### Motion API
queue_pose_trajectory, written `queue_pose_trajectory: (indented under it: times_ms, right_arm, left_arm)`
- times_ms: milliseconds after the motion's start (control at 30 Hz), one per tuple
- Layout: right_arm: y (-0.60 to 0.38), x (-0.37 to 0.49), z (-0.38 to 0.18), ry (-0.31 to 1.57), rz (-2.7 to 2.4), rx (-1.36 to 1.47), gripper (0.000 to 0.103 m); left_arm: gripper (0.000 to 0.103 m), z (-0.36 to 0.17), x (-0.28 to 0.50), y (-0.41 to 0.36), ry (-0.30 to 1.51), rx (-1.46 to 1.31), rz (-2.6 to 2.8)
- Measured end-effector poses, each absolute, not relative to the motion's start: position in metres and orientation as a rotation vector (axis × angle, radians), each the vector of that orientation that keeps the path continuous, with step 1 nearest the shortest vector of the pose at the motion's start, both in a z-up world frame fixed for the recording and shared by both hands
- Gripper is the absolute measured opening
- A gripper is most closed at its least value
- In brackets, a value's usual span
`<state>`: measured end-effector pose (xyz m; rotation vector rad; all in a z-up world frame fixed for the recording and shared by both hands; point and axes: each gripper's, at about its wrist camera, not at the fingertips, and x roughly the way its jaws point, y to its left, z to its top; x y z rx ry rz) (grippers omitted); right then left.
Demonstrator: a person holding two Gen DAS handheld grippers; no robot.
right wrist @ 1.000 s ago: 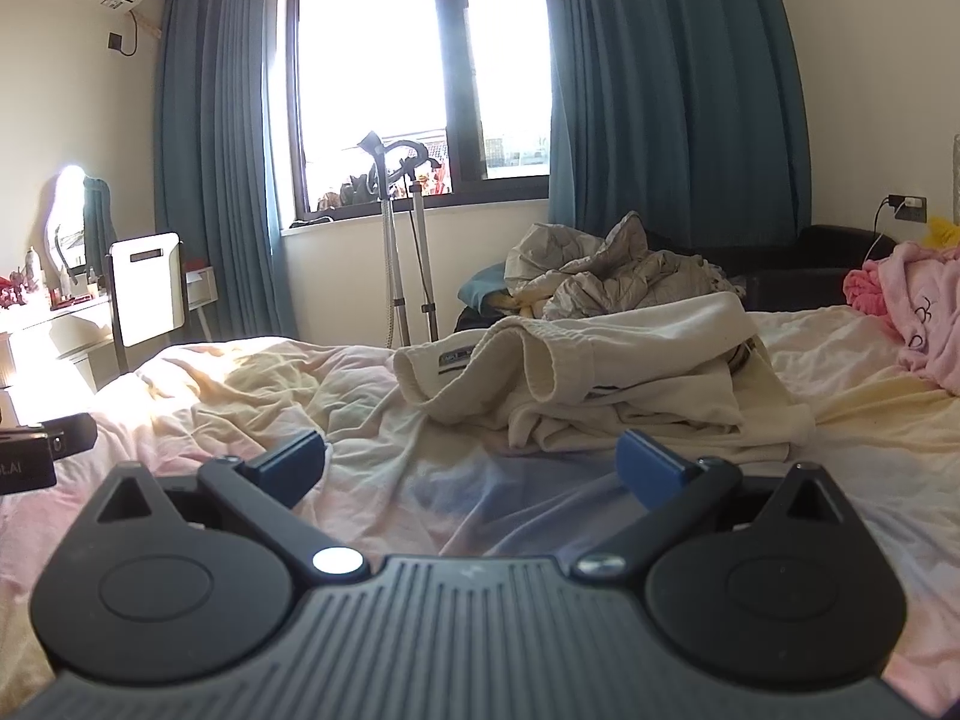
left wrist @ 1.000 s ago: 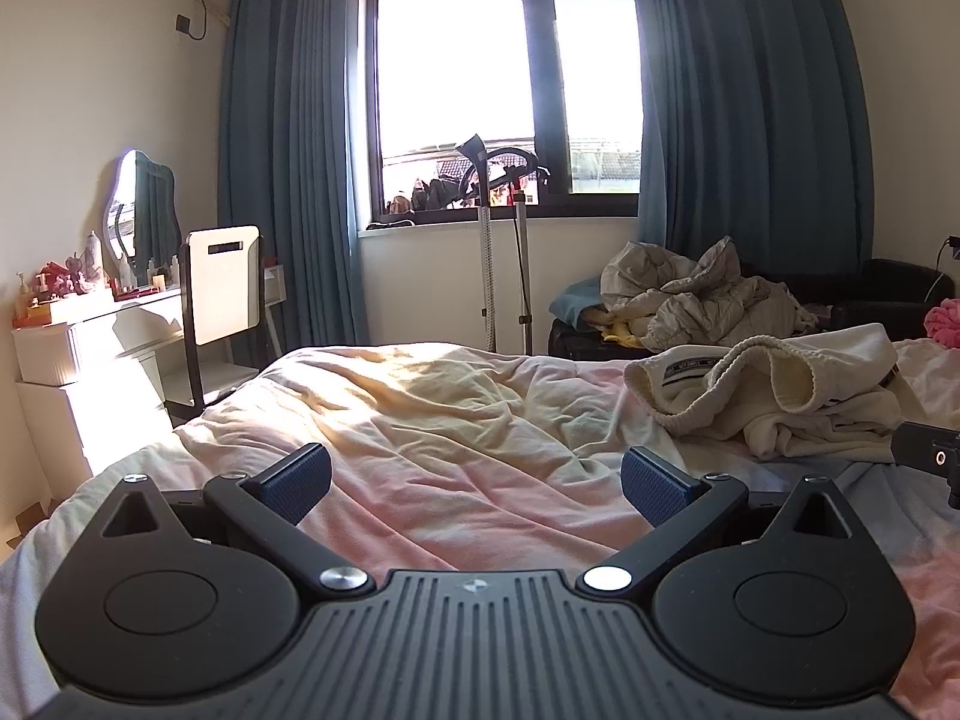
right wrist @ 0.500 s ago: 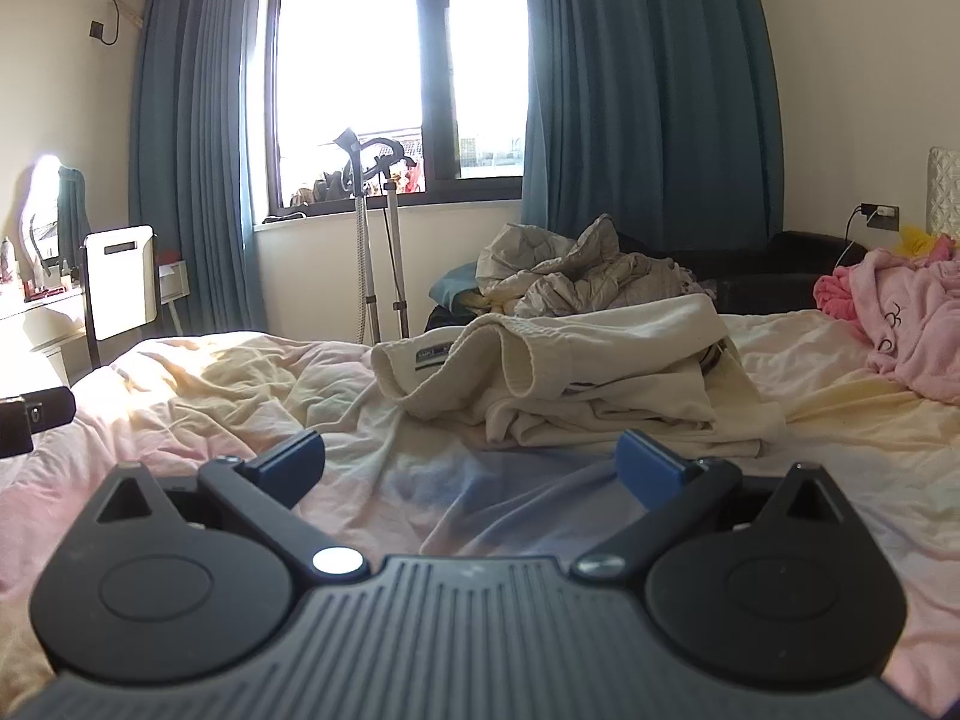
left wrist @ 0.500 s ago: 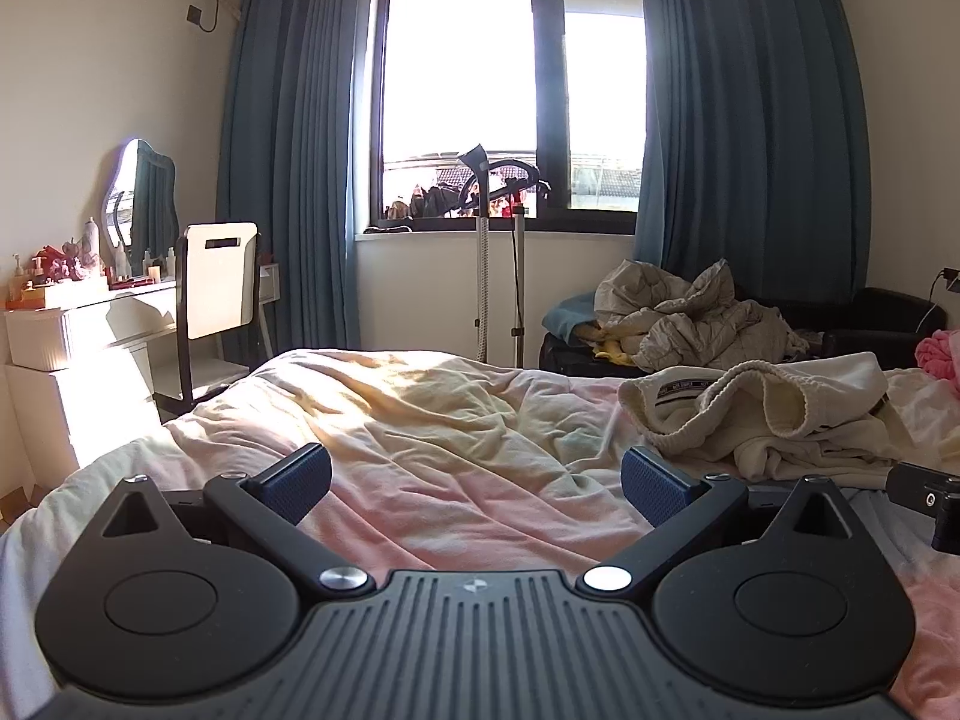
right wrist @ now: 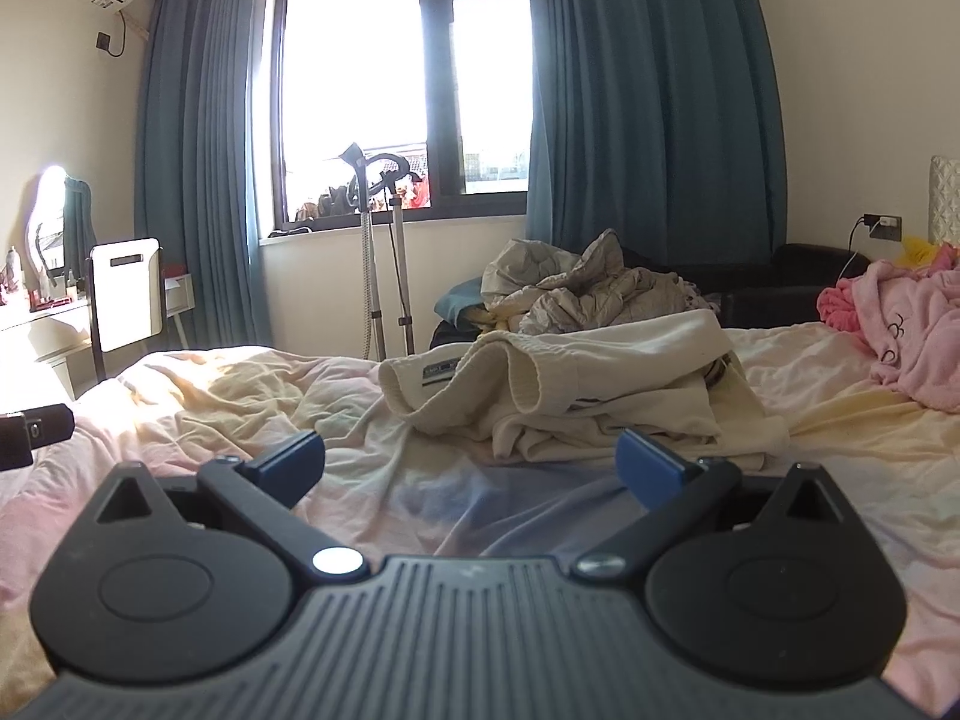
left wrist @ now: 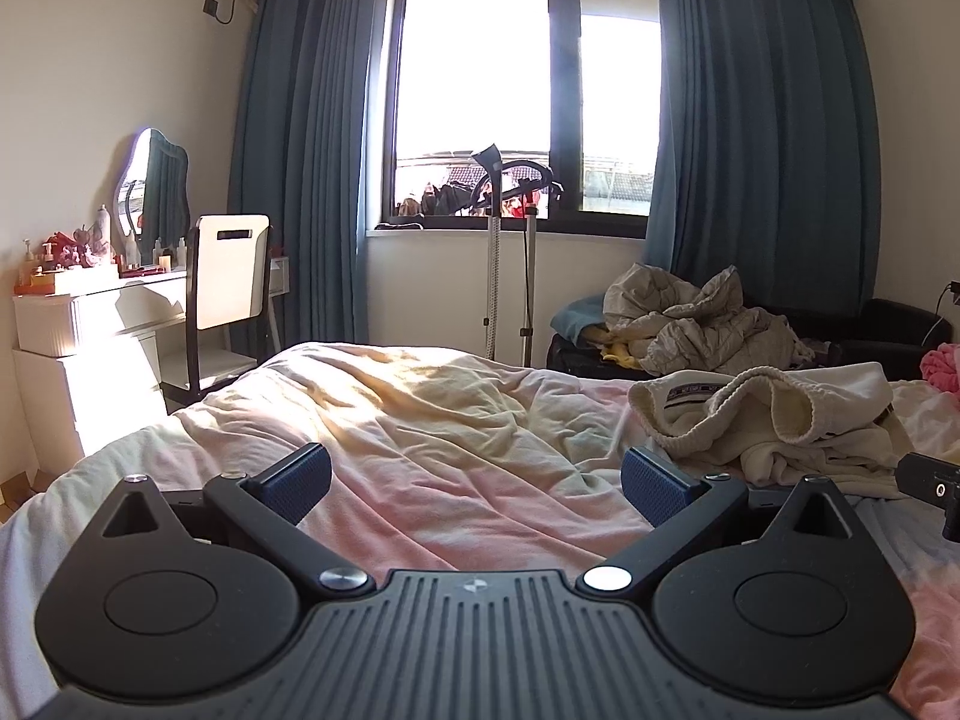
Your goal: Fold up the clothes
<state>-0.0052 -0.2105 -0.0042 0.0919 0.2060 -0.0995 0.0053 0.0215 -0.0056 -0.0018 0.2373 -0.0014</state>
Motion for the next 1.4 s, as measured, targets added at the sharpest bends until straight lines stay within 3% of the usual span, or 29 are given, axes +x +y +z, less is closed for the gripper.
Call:
queue_pose_trajectory:
  times_ms: [400,733,933,1100,1267,1400]
  right_arm:
    - [-0.226,0.031,0.017,0.195,-0.126,0.112,0.103]
    - [-0.247,0.062,-0.01,0.306,-0.191,0.118,0.103]
    - [-0.266,0.081,-0.021,0.346,-0.177,0.193,0.103]
    - [-0.278,0.1,-0.035,0.368,-0.156,0.24,0.103]
    - [-0.288,0.12,-0.052,0.402,-0.14,0.295,0.103]
    - [-0.292,0.133,-0.064,0.43,-0.119,0.333,0.103]
  left_arm:
    - [0.103,-0.019,0.033,0.008,0.275,0.075,0.028]
    - [0.103,-0.039,0.136,-0.021,0.399,0.113,0.052]
    - [0.102,-0.05,0.231,-0.076,0.425,0.236,0.019]
    - [0.095,-0.061,0.276,-0.106,0.41,0.332,-0.064]
    - [0.077,-0.07,0.311,-0.128,0.392,0.412,-0.153]
    - [0.07,-0.078,0.34,-0.146,0.377,0.476,-0.224]
